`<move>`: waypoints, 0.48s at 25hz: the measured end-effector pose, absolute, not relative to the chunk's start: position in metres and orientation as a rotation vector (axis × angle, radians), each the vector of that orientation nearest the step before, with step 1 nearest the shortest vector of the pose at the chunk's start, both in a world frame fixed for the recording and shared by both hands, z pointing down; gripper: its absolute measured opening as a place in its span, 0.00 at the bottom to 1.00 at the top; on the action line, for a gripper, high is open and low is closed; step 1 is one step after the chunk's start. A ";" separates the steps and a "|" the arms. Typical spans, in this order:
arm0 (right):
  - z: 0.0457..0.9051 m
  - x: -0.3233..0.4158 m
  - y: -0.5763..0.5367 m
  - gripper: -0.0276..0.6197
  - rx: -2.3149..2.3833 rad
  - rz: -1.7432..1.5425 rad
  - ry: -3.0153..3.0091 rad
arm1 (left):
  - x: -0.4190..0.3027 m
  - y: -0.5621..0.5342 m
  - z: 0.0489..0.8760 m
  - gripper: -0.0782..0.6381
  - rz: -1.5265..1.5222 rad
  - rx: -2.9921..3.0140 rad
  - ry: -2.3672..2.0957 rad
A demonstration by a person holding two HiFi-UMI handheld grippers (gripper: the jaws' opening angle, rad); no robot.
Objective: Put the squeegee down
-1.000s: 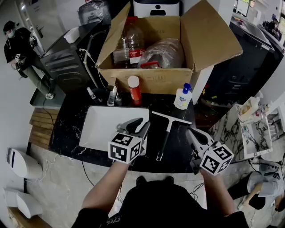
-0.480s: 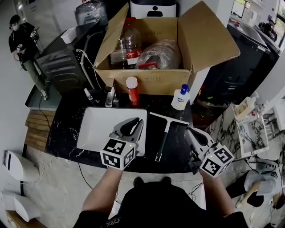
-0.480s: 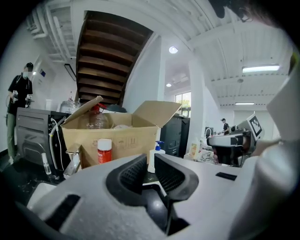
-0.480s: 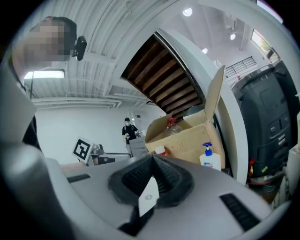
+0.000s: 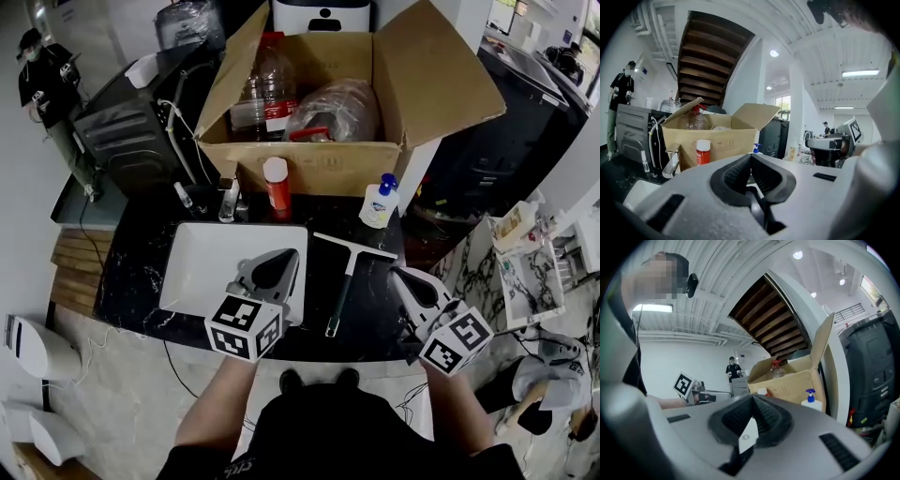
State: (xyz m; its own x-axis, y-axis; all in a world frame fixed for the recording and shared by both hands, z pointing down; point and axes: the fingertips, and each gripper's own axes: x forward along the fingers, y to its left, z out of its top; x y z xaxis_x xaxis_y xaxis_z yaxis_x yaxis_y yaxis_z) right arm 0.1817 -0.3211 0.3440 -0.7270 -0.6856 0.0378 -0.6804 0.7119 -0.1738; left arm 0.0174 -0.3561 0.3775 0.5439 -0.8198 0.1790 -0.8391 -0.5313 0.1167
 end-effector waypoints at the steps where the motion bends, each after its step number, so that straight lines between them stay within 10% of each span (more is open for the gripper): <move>1: 0.344 0.182 -0.322 0.05 -1.152 -0.278 2.876 | 0.017 -0.356 0.376 0.12 0.124 2.581 -1.401; 12: 0.344 0.187 -0.323 0.05 -1.184 -0.282 2.874 | 0.025 -0.355 0.373 0.12 0.110 2.583 -1.393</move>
State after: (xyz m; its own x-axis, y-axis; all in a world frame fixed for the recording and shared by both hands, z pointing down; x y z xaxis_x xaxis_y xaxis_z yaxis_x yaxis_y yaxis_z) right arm 0.1866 -0.3229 0.3442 -0.7120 -0.7005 0.0497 -0.6968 0.6959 -0.1739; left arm 0.0252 -0.3550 0.3727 0.5516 -0.8183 0.1616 -0.8335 -0.5335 0.1440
